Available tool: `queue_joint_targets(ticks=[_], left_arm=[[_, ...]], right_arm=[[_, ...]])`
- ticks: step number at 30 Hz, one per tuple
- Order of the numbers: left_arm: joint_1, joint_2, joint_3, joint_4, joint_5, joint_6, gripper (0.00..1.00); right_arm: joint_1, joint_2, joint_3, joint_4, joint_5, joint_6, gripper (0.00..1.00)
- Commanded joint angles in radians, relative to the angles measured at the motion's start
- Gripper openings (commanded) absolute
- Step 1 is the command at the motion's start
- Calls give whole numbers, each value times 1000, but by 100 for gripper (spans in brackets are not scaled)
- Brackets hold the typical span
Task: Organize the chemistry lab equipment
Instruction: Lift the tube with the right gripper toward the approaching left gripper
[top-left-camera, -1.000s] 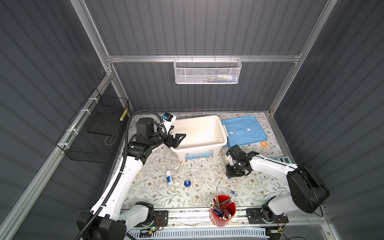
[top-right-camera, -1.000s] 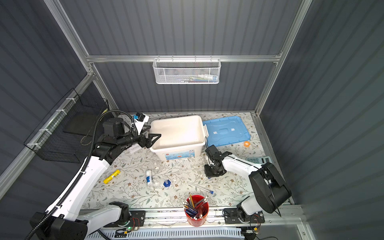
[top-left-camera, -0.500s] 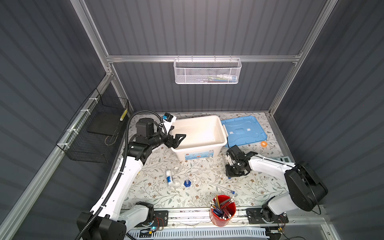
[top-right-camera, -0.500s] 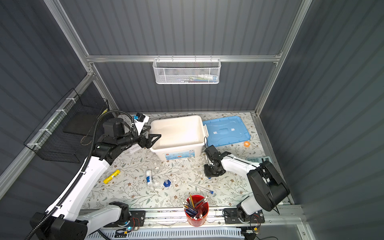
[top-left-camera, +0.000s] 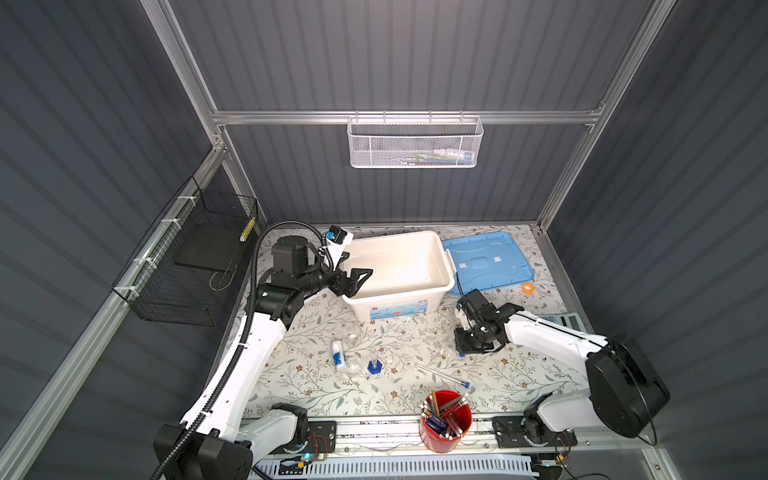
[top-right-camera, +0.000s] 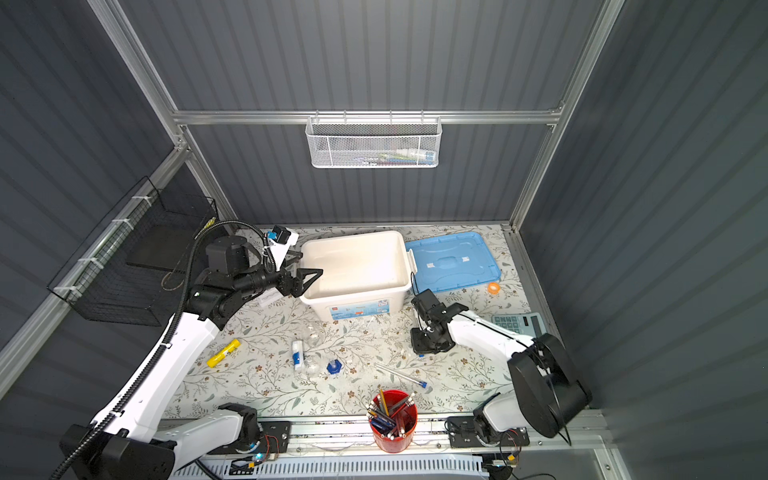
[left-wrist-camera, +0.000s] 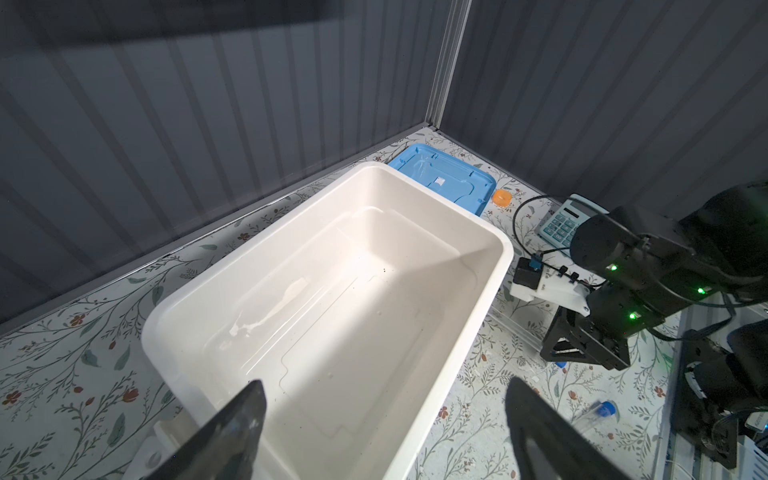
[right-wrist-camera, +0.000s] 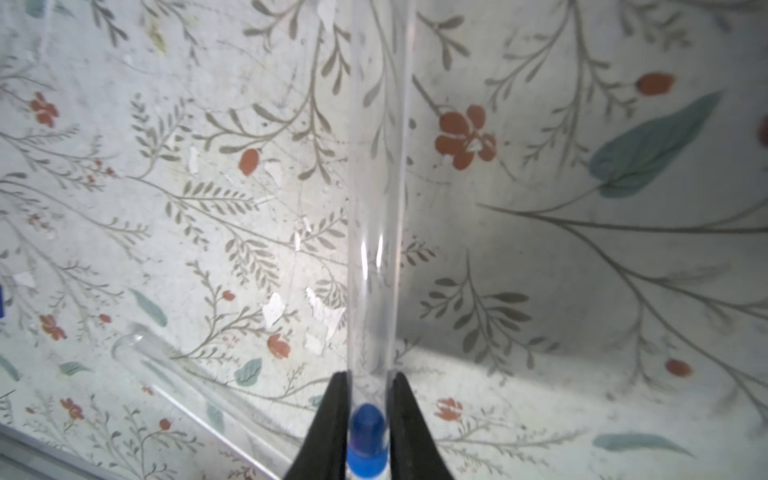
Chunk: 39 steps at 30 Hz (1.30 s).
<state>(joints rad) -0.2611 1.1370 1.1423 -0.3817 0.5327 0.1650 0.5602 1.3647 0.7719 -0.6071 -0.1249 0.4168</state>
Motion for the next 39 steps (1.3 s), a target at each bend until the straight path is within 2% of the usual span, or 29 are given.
queue_joint_targets(ticks=[1, 3, 5, 10, 14, 21, 24, 28, 29, 39], left_arm=[[-1, 11, 6, -2, 43, -5, 89], [-13, 26, 13, -11, 38, 5, 88], [-48, 33, 15, -30, -21, 36, 89], [-219, 27, -14, -43, -312, 159, 92], [-349, 33, -53, 11, -498, 238, 92], [-501, 75, -94, 111, -668, 411, 92], [-535, 72, -140, 208, -706, 507, 94], [-559, 49, -186, 324, -696, 611, 95], [-564, 46, -190, 337, -696, 635, 94], [-661, 54, -212, 416, -806, 982, 90]], right_arm=[[6, -83, 47, -103, 10, -10, 17], [6, -131, 68, -145, 11, -14, 17], [7, -171, 94, -188, 13, -22, 17], [6, -240, 177, -300, 1, -48, 18], [5, -293, 234, -370, -8, -63, 18], [5, -322, 311, -406, -72, -90, 18], [5, -302, 352, -413, -124, -115, 18], [5, -254, 412, -426, -199, -151, 18], [6, -253, 432, -435, -244, -160, 18], [5, -124, 579, -496, -379, -211, 17]])
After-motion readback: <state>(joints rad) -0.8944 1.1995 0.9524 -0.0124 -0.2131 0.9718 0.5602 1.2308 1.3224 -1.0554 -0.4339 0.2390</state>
